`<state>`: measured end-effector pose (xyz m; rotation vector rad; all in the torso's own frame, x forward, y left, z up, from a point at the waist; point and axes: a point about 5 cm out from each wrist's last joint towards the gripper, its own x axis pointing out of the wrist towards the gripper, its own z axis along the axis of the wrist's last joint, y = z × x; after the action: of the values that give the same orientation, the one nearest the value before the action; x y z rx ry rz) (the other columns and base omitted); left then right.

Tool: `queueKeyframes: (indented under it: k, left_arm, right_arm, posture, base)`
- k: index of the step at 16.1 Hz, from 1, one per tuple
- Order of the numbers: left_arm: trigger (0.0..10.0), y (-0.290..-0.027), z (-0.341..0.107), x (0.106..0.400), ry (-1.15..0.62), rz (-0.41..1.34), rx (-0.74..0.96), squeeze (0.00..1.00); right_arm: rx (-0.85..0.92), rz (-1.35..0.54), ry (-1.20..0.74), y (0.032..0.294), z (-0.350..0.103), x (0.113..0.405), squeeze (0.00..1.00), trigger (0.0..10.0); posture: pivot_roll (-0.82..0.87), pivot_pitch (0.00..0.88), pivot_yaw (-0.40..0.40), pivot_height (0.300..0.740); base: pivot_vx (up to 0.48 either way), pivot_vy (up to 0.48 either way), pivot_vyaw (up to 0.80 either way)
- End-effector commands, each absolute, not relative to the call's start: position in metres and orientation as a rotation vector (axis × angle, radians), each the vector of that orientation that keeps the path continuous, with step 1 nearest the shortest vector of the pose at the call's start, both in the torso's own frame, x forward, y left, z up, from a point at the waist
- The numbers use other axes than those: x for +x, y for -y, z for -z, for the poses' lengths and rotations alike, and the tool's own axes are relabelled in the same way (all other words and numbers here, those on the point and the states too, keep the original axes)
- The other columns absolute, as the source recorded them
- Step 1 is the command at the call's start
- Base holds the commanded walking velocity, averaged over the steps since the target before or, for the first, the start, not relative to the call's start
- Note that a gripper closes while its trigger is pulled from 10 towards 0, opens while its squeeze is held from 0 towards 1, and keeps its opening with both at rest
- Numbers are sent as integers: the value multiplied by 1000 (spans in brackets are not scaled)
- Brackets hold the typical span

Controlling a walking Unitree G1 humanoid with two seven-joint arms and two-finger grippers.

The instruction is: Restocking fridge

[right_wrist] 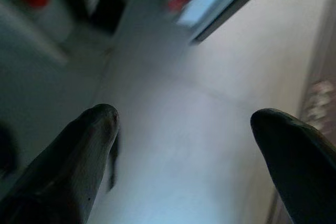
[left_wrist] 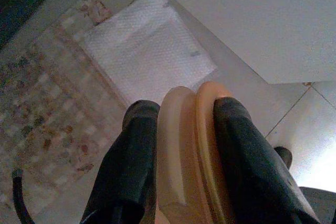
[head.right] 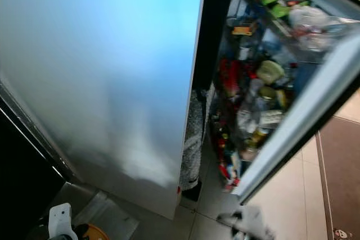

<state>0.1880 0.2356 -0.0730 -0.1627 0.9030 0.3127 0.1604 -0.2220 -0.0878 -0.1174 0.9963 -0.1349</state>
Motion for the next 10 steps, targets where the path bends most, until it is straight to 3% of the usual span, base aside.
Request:
queueKeyframes:
  k: [1,6,10]
  left_arm:
    - [10000,-235,77,181,-955,-305,-130,0]
    - [10000,-238,78,178,-1014,-279,-51,0]
    - [10000,-237,79,178,-1025,-278,-50,0]
  right_arm:
    - [-89,105,-1021,219,91,154,0,10000]
    - [-63,49,-1019,207,94,153,0,10000]
    - [-104,7,-1034,211,95,146,0,10000]
  posture:
    - [-107,0,-19,740]
    - [-108,0,-15,740]
    - [-104,0,-18,740]
  base:
    - [0,0,0]
    - [0,0,0]
    - [0,0,0]
